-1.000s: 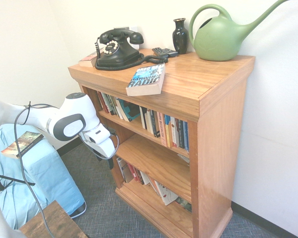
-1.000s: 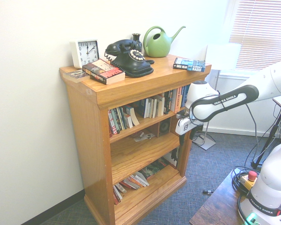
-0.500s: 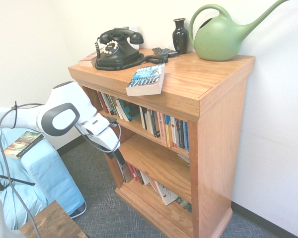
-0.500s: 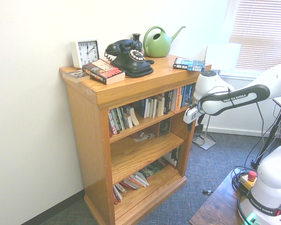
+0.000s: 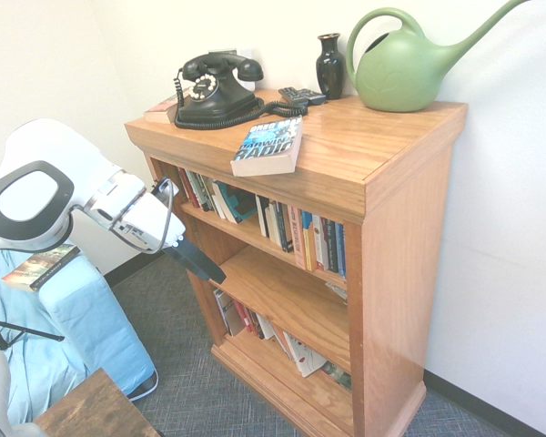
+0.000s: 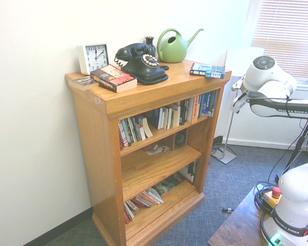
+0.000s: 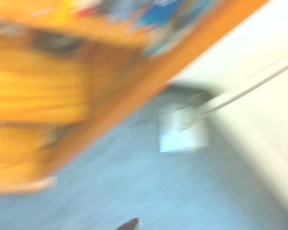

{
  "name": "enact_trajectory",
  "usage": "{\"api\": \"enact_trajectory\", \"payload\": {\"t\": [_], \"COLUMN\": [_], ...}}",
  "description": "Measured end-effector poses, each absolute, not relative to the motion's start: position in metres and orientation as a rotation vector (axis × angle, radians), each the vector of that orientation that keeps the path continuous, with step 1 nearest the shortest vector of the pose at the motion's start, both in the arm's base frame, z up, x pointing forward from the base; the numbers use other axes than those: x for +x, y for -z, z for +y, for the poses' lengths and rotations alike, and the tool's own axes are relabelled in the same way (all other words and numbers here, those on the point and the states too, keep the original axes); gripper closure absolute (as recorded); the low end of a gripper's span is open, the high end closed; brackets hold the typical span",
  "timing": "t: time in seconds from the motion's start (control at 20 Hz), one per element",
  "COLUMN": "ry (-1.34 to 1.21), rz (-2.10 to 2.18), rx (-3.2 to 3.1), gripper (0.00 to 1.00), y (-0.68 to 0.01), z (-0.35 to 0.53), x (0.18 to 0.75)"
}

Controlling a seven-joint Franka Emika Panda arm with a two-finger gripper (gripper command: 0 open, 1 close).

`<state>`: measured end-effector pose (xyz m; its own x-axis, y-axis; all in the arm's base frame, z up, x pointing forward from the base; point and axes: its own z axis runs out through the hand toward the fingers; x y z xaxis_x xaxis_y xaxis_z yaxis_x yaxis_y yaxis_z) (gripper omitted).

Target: Put the book on the shelf

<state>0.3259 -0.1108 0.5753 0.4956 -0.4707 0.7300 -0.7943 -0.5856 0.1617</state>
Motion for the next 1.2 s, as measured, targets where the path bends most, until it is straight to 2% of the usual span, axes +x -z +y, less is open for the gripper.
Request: {"api": "enact_trajectory", "payload": {"t": [0.6,1.2], "ry": [-1.15,-1.237], "rz": [-0.502,-0.237], "rx": [2.024,2.006], "gripper": [0.0,0.0], "y": [-0.635,-0.617], "z": [-0.103,-0.093], "x": [0.394,0.41]}}
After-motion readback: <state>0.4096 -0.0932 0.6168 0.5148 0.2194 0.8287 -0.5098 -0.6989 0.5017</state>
